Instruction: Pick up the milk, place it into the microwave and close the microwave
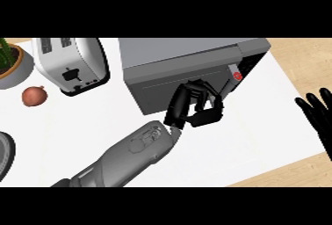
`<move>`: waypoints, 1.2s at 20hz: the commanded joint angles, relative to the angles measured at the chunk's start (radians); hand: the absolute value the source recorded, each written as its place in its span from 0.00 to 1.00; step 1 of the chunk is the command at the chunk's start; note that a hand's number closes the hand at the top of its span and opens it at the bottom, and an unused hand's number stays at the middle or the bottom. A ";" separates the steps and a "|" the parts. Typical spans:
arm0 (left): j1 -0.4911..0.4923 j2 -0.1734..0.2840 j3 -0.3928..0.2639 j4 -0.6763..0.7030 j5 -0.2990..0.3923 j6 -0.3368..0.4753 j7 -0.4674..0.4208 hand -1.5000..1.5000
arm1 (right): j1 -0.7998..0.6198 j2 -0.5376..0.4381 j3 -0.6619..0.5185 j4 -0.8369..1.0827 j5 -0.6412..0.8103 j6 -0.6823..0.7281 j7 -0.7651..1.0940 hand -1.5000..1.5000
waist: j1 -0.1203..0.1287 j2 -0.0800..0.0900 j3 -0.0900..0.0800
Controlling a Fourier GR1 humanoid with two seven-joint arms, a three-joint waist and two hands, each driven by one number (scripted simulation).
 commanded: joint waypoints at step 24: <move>-0.082 0.000 0.088 0.126 0.237 -0.036 -0.248 1.00 | -0.091 -0.099 -0.041 -0.058 -0.194 -0.020 0.127 0.00 | -0.044 0.026 0.003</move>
